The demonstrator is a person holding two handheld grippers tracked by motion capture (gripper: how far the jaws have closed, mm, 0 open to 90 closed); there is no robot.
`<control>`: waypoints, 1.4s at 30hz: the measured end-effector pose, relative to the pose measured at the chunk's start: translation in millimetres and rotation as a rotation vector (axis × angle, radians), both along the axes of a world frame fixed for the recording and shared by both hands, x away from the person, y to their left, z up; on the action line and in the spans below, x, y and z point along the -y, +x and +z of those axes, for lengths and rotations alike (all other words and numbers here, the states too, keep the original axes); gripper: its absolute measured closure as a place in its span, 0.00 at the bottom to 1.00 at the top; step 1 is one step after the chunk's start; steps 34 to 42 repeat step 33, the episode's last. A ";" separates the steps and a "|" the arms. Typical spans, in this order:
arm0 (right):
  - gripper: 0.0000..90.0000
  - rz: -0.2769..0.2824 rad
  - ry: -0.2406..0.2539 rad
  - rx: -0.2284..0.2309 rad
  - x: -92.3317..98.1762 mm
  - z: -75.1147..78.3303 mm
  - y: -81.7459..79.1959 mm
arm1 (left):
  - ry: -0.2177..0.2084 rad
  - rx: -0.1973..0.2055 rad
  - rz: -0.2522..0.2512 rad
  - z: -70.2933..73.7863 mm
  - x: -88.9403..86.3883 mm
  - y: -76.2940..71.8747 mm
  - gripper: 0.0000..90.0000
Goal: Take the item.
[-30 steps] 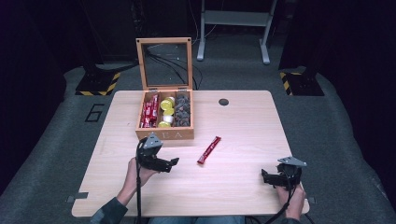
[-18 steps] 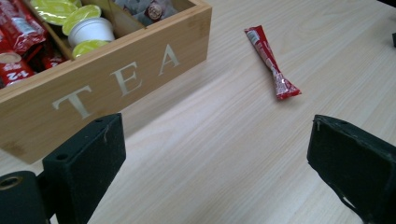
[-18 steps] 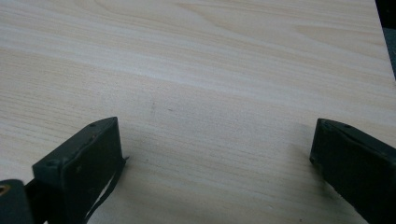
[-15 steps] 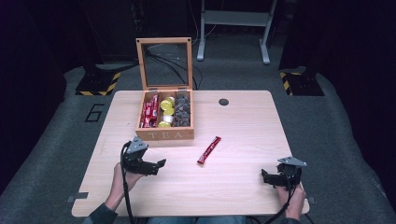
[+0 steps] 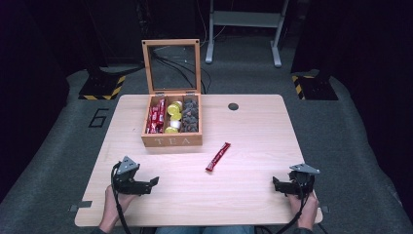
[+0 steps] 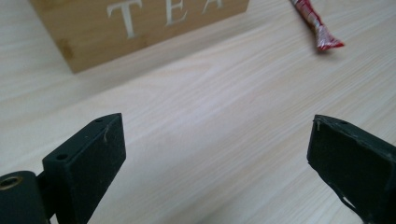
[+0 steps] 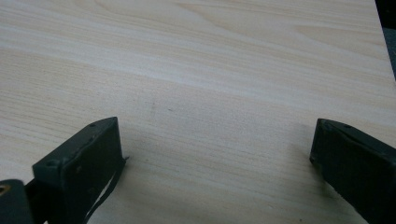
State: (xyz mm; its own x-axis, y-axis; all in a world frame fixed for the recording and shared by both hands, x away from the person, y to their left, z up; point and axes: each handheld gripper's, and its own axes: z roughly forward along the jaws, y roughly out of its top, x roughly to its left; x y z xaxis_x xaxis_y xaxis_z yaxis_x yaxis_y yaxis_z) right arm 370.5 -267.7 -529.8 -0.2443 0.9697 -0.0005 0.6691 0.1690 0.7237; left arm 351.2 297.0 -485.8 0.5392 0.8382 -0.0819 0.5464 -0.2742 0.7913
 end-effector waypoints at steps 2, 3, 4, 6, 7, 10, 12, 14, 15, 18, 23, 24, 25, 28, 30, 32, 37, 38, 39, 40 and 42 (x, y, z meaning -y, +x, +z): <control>0.02 0.000 0.000 0.000 0.0 0.0 0.0 | 0.010 -0.012 0.023 -8.3 -5.5 -3.4 0.05; 0.02 0.000 0.000 0.000 0.0 0.0 0.0 | 0.019 -0.022 0.028 -11.5 -8.6 -4.6 0.05; 0.02 0.000 0.000 0.000 0.1 0.0 0.0 | 0.018 -0.024 0.037 -14.4 -10.6 -5.4 0.05; 0.02 0.000 0.000 0.000 0.0 0.0 0.0 | 0.015 -0.046 0.054 -21.1 -17.3 -8.4 0.05; 0.02 0.000 0.000 0.000 0.0 0.0 0.0 | 0.016 -0.046 0.059 -23.4 -19.3 -9.2 0.05; 0.02 0.000 0.000 0.000 0.0 0.0 0.0 | 0.014 -0.068 0.083 -30.3 -27.6 -12.2 0.05; 0.02 0.000 0.000 0.000 0.0 0.0 0.0 | 0.023 -0.069 0.099 -34.0 -32.8 -13.8 0.05; 0.02 0.000 0.000 0.000 0.0 0.0 0.0 | 0.042 -0.064 0.120 -37.9 -36.3 -15.0 0.05; 0.02 0.000 0.000 0.000 0.0 0.0 0.0 | 0.055 -0.063 0.127 -39.7 -38.5 -15.5 0.05; 0.02 0.000 0.000 0.000 0.0 0.0 0.0 | 0.075 -0.072 0.138 -43.6 -42.6 -15.9 0.05; 0.02 0.000 0.000 0.000 0.0 0.0 0.0 | 0.123 -0.047 0.149 -45.9 -45.0 -15.6 0.05; 0.02 -0.001 -0.001 0.000 -0.1 0.0 0.0 | 0.124 -0.051 0.144 -45.6 -45.5 -15.4 0.04; 0.02 -0.001 -0.001 0.000 -0.2 0.0 0.0 | 0.125 -0.051 0.139 -45.7 -45.8 -15.0 0.04; 0.02 -0.002 0.000 0.000 -0.3 0.0 0.1 | 0.126 -0.047 0.129 -46.0 -46.4 -13.8 0.03; 0.01 -0.005 0.001 -0.005 -0.6 0.0 0.1 | 0.129 -0.052 0.120 -45.7 -47.0 -13.1 0.03; 0.01 -0.011 0.005 -0.008 -1.4 0.0 0.2 | 0.131 -0.050 0.109 -45.8 -47.8 -11.9 0.03; 0.01 -0.013 0.006 -0.006 -1.7 -0.1 0.5 | 0.131 -0.050 0.109 -45.8 -47.8 -11.9 0.03; 0.01 -0.013 0.006 -0.006 -1.7 -0.1 0.5 | 0.131 -0.050 0.109 -45.8 -47.8 -11.9 0.03; 0.01 -0.013 0.006 -0.006 -1.7 -0.1 0.5 | 0.131 -0.050 0.109 -45.8 -47.8 -11.9 0.03; 0.01 -0.013 0.006 -0.006 -1.7 -0.1 0.5 | 0.131 -0.050 0.109 -45.8 -47.8 -11.9 0.03; 0.01 -0.013 0.006 -0.006 -1.7 -0.1 0.5 | 0.131 -0.050 0.109 -45.8 -47.8 -11.9 0.03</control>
